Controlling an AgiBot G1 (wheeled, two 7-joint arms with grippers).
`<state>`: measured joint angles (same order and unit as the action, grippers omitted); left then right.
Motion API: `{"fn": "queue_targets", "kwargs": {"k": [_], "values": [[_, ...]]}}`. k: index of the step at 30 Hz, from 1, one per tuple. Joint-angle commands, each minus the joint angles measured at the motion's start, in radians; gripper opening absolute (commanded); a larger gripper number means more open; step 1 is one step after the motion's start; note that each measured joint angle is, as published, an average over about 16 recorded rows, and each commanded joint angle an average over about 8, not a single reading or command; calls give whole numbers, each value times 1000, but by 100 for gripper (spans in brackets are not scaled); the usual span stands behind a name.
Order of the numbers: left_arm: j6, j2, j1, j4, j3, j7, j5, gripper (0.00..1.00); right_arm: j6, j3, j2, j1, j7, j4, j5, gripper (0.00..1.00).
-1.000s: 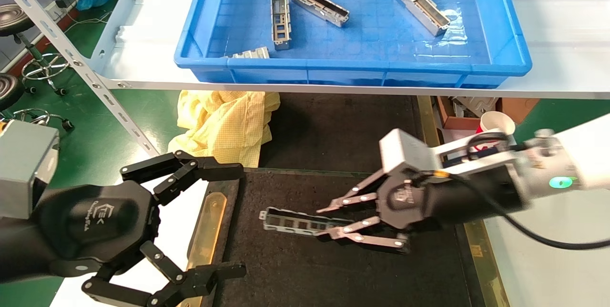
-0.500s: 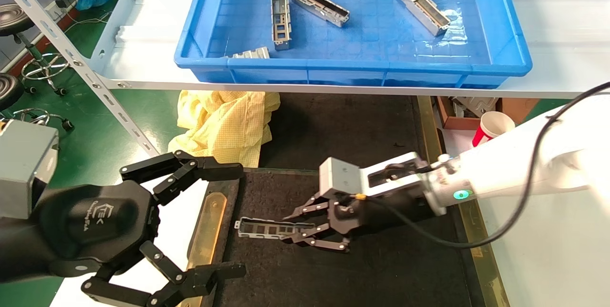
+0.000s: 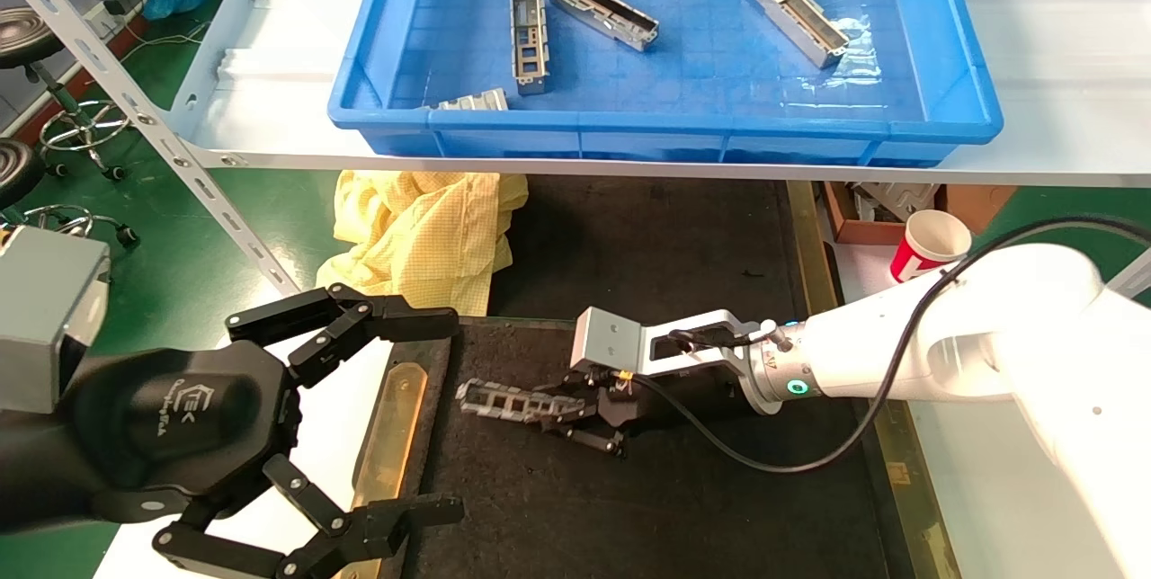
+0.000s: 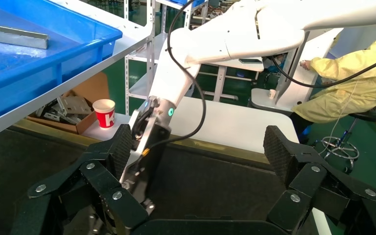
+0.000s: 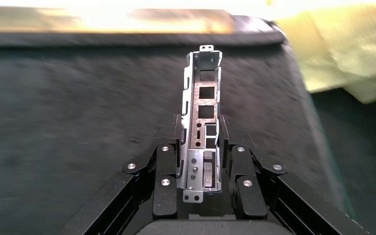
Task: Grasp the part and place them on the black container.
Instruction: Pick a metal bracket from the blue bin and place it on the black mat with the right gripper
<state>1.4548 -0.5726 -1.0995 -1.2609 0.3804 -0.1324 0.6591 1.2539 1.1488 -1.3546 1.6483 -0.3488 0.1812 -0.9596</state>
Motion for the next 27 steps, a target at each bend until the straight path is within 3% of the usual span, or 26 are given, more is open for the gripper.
{"fn": "queue_targets", "kwargs": {"k": [1, 5, 27], "values": [[0, 0, 0, 0, 0, 0, 0, 100, -54, 0, -1, -12, 1, 12, 1, 0], [0, 0, 0, 0, 0, 0, 0, 100, -93, 4, -1, -25, 9, 42, 8, 0], [0, 0, 0, 0, 0, 0, 0, 100, -135, 57, -4, -47, 31, 129, 22, 0]]}}
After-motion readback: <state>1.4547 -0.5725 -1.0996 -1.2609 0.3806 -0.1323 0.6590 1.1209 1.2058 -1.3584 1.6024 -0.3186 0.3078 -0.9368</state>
